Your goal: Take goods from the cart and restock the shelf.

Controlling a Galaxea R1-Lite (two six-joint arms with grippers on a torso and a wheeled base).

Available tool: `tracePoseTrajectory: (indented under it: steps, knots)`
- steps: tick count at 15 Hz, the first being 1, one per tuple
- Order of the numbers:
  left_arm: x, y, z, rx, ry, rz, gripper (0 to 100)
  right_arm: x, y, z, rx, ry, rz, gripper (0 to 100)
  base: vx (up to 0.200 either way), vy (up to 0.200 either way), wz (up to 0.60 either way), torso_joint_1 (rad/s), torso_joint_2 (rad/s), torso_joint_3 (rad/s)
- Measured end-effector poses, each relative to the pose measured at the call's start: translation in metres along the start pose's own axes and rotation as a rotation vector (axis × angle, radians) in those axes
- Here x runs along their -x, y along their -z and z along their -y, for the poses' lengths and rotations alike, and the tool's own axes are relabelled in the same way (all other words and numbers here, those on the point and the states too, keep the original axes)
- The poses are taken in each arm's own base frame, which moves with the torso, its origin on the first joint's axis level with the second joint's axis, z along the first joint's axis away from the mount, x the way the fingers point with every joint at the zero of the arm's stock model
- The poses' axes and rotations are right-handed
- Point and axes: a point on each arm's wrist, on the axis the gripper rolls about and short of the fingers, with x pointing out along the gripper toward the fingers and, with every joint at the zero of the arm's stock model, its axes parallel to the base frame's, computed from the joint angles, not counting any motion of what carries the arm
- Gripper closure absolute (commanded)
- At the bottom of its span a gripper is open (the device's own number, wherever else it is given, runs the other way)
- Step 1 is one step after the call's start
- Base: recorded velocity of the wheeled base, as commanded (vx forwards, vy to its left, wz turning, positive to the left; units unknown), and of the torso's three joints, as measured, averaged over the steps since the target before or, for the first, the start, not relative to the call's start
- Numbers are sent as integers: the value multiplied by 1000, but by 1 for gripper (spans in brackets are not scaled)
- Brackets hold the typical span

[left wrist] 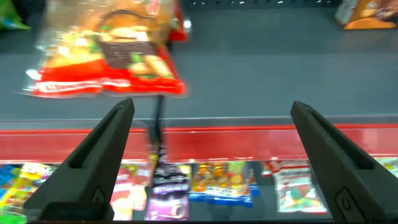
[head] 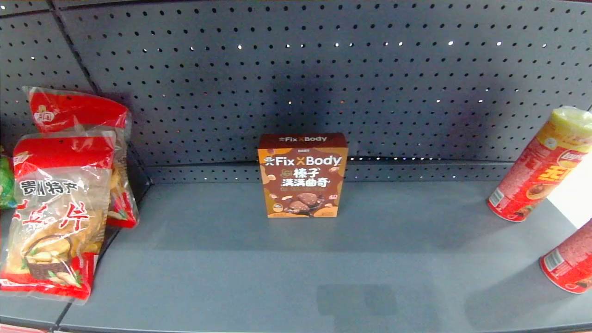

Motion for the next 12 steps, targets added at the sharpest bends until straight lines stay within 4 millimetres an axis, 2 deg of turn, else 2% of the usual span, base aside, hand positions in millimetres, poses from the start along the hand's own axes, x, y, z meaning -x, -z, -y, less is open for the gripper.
tracePoseTrajectory:
  steps: [12]
  knots:
    - [0, 0, 0, 1, 1, -1, 0, 0, 0, 0, -1, 1, -1, 0, 0, -200, 0, 3, 1, 0]
